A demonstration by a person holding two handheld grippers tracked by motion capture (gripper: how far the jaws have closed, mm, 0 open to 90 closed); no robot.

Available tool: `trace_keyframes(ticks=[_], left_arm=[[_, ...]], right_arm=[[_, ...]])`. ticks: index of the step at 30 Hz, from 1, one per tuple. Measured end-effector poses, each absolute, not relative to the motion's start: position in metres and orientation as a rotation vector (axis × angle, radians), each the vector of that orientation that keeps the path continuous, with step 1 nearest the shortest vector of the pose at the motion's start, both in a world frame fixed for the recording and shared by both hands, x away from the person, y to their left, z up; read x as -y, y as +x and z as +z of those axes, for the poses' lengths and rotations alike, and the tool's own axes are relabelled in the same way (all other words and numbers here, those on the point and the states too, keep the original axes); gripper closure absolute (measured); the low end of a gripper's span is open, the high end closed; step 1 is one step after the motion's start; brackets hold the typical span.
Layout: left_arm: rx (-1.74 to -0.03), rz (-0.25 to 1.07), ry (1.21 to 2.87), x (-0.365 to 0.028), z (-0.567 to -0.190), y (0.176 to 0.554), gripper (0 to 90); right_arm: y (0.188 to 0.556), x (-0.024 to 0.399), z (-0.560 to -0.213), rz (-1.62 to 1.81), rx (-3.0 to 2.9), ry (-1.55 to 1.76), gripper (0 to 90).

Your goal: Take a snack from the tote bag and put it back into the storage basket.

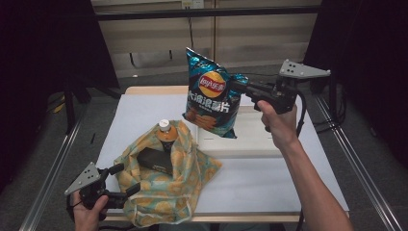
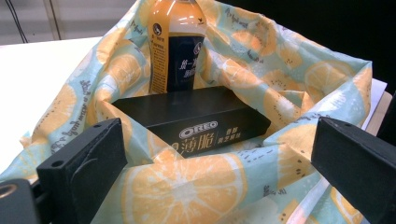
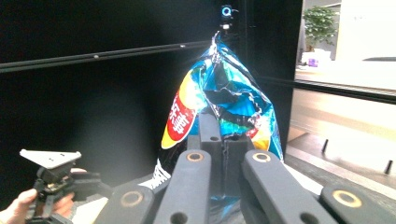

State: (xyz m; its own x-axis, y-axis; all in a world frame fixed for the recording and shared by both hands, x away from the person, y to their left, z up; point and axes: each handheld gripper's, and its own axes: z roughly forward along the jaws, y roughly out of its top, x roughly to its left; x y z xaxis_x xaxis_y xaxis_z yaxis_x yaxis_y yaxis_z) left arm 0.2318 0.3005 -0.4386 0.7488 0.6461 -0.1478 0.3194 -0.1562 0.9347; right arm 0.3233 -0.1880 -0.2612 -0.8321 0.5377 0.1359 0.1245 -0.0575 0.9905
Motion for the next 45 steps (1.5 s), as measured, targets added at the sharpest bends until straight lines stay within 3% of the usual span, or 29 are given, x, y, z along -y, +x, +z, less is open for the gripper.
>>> trace_keyframes(ticks=[45], left_arm=[[-0.761,0.336,1.767,-0.302,-0.439,0.233,2.9]], right_arm=[[0.354,0.284,-0.331,1.751,-1.892,0.983,90.0]])
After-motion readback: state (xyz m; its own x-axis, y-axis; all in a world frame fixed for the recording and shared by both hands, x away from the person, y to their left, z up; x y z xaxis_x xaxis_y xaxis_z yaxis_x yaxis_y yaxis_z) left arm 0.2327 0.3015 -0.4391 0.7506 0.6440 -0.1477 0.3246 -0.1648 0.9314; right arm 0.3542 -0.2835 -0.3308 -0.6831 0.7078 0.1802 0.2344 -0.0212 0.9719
